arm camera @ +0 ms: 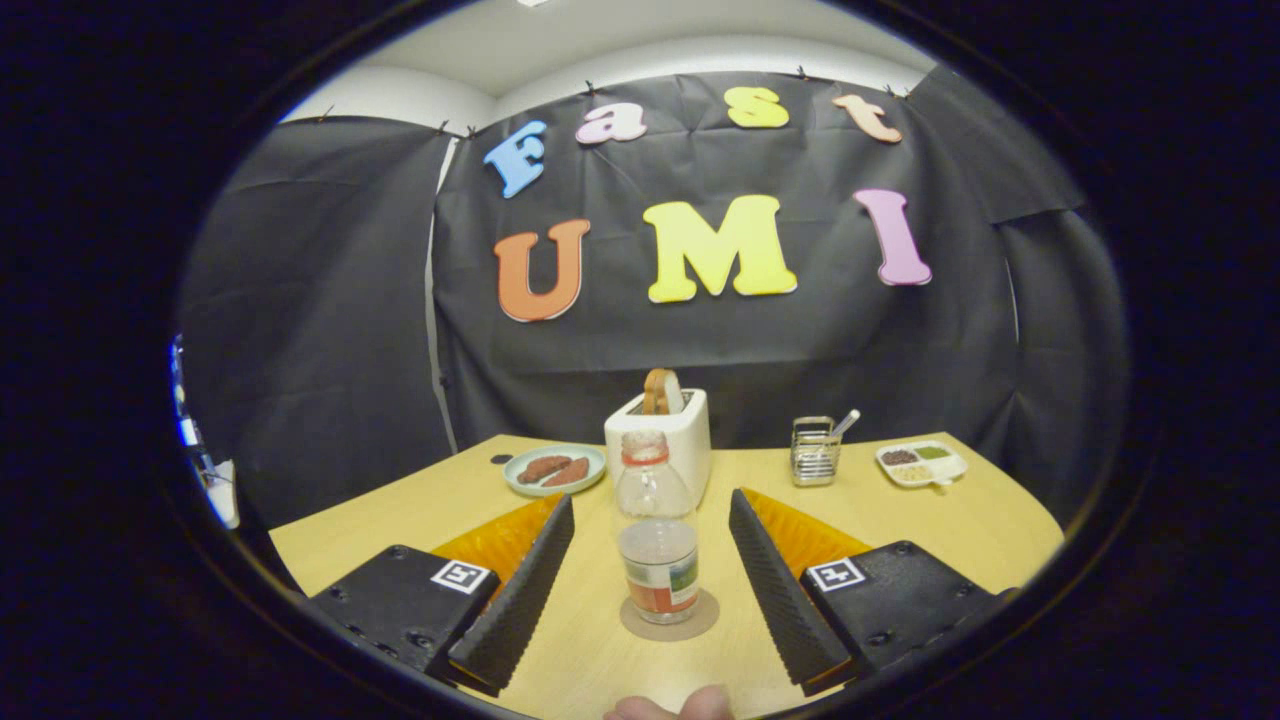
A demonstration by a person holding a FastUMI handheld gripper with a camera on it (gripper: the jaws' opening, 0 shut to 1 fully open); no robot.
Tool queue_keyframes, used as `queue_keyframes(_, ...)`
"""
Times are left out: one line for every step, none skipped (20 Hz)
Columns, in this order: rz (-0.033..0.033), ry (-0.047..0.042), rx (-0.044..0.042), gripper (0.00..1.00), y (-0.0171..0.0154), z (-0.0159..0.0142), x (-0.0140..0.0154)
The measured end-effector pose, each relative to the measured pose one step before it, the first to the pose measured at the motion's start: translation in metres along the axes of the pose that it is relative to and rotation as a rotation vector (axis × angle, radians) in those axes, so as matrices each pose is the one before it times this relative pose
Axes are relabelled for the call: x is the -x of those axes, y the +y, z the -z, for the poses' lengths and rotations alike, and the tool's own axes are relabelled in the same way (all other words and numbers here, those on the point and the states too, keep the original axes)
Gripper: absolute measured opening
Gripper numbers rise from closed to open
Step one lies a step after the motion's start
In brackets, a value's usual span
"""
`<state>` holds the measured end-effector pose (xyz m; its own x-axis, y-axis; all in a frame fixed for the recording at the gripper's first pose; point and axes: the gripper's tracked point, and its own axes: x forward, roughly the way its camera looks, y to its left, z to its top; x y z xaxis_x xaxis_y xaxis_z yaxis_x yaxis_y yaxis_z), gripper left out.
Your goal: Take the bottle from table, then pour the juice into the cup, finally place the bottle on the coaster
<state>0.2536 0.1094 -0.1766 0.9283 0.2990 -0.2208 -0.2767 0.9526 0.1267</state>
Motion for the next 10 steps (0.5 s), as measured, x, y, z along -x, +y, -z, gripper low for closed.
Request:
queue_keyframes(0.02927, -0.01732, 0.01691, 0.99, -0.00474, -0.01315, 0.0154)
queue_keyframes(0.02231, -0.01757, 0.01424, 0.99, -0.00378, -0.0137, 0.01504)
queue_keyframes(0.0212, -0.01252, 0.009, 0.99, -0.00309, -0.01249, 0.0145)
queue_keyframes(0.01302, -0.01274, 0.00544, 0.99, -0.00276, -0.01131, 0.01489)
queue_keyframes(0.0184, -0.01323, 0.00149, 1.0, -0.00265, -0.01236, 0.01653)
queue_keyframes(0.01902, -0.02327, 0.00113, 1.0, -0.00382, -0.01208, 0.01622)
queue_keyframes(0.01483, -0.01886, 0.00078, 1.0, -0.0019, -0.01092, 0.01425)
queue_keyframes(0.00857, -0.0074, -0.00246, 1.0, -0.00078, -0.0074, 0.01464)
queue_keyframes(0.00365, -0.00656, -0.00385, 1.0, 0.00087, -0.00678, 0.01321)
queue_keyframes(0.001, 0.00078, 0.00039, 1.0, -0.00022, -0.00589, 0.013)
